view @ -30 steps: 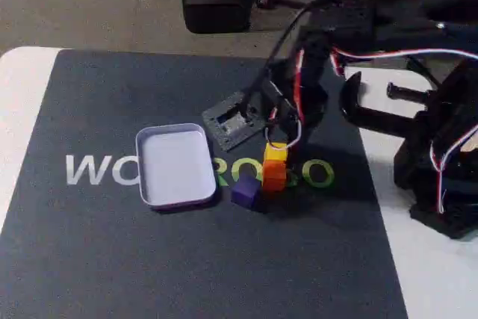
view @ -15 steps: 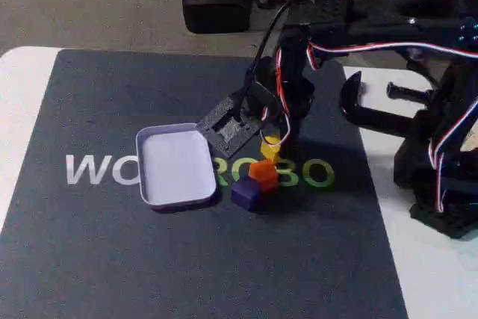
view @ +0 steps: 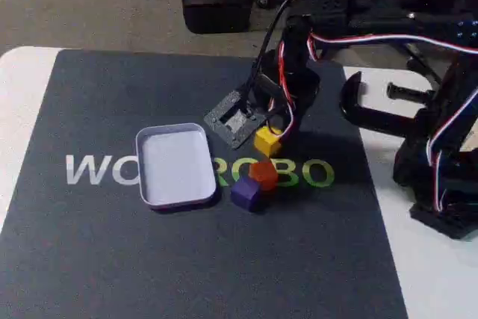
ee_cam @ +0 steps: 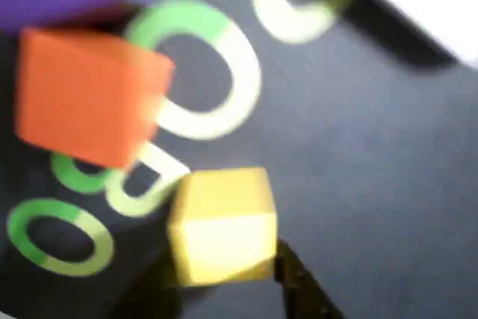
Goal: Move blocks one by one until all three blocks are in the tray.
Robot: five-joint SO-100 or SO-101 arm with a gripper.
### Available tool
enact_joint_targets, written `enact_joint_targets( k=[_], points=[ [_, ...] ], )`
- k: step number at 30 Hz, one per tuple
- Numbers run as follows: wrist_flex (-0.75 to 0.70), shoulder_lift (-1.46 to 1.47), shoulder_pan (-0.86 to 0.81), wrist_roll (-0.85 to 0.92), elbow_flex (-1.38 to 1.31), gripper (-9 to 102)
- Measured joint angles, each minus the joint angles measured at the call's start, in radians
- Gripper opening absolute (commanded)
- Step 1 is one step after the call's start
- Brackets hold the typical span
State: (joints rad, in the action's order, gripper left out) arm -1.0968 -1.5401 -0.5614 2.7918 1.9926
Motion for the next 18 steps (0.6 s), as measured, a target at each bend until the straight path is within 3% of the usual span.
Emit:
enact_joint_targets(
  k=[2,10,18],
  points=[
    [0.0,0.0,0.003,0.0,0.0,-8],
    [0.0,0.0,0.009,-0.066,0.0,-8],
    [-0.005,-0.008,0.173,-0.545,-0.081,-8]
  ],
)
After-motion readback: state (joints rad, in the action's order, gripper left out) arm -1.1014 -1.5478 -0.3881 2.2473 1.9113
